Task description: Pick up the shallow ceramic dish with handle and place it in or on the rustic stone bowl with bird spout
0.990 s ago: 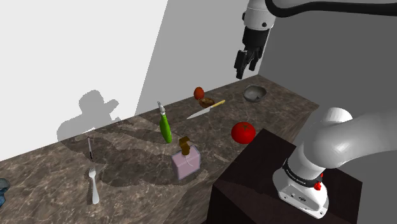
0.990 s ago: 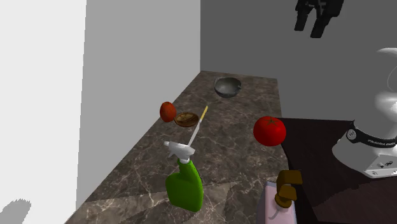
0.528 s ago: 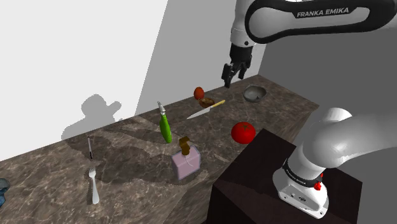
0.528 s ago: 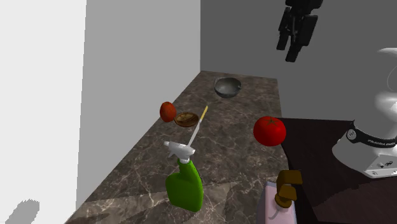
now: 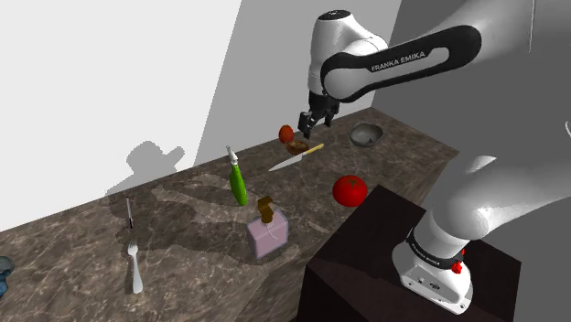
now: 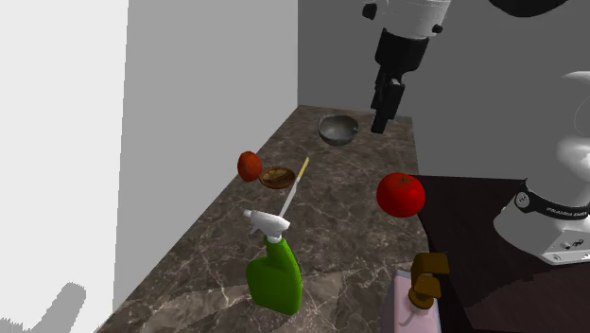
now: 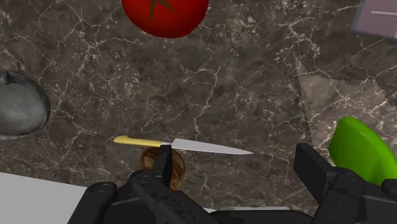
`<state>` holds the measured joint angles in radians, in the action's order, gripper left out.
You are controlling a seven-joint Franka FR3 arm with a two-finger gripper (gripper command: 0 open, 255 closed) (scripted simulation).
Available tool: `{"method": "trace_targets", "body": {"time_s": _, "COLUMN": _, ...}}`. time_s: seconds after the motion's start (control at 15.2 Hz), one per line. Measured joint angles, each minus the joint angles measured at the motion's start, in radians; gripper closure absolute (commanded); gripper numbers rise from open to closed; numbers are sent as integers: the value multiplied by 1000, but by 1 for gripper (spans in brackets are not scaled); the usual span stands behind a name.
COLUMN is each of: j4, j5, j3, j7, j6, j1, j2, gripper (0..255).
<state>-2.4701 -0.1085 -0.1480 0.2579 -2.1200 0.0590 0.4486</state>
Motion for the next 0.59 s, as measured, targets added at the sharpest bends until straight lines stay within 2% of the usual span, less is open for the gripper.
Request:
{"method": "trace_targets", "body": {"time_s": 0.26, "j4": 0, "j5": -77, "j3": -37, "j7": 103, "j6": -139, "j1": 41, "j2": -124, "gripper": 0}}
{"method": "trace_targets", "body": {"time_s": 0.59, "j4": 74, "j5": -230, "j3": -71, "j7": 268, "j6": -271, "j1": 99, "j2": -328, "gripper": 0}}
